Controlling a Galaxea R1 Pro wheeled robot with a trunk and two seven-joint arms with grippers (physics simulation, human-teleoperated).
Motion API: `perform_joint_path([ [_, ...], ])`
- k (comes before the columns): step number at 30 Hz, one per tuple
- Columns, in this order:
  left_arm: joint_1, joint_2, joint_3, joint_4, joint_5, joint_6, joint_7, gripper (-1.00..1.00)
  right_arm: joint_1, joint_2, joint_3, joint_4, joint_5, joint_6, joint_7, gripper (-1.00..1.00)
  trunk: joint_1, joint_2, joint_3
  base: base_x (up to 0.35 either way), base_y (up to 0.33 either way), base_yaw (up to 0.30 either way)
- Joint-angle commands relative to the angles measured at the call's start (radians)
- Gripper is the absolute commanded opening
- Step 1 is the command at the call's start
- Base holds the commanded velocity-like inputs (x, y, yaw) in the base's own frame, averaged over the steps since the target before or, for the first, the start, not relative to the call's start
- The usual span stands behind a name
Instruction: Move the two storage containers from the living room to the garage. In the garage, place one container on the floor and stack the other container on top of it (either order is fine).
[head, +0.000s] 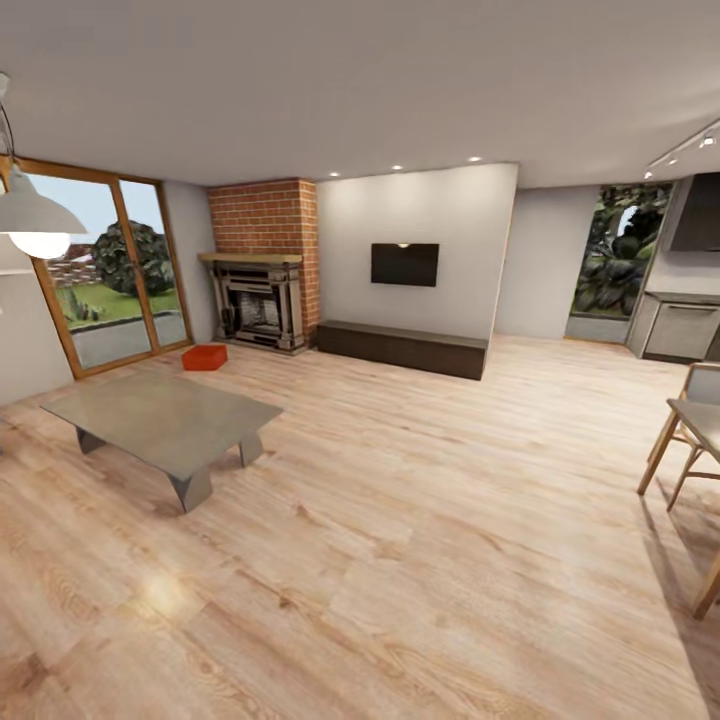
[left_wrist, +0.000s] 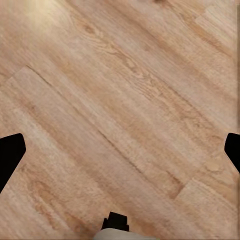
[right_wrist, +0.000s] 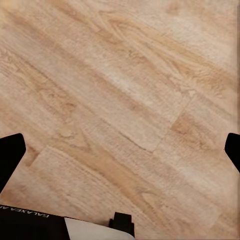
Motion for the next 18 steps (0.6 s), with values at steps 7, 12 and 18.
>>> perform_joint_path([
  [7,-0.002,0.0,0.0,0.004,0.006,-0.006,-0.001,1.0,-0.002,0.0,0.005,0.004,0.005,-0.008,0.0,1.0,0.001,-0.001,-0.002,0.327,-0.122,0.0],
  [12,-0.002,0.0,0.0,0.003,0.006,-0.006,-0.001,1.0,-0.002,-0.001,0.005,0.004,0.005,-0.008,0.0,1.0,0.001,-0.001,-0.002,0.327,-0.122,0.0],
  [18,-0.002,-0.001,0.0,0.003,0.006,-0.006,-0.001,1.0,-0.002,0.0,0.005,0.004,0.004,-0.008,0.0,1.0,0.001,-0.001,-0.002,0.327,-0.121,0.0],
])
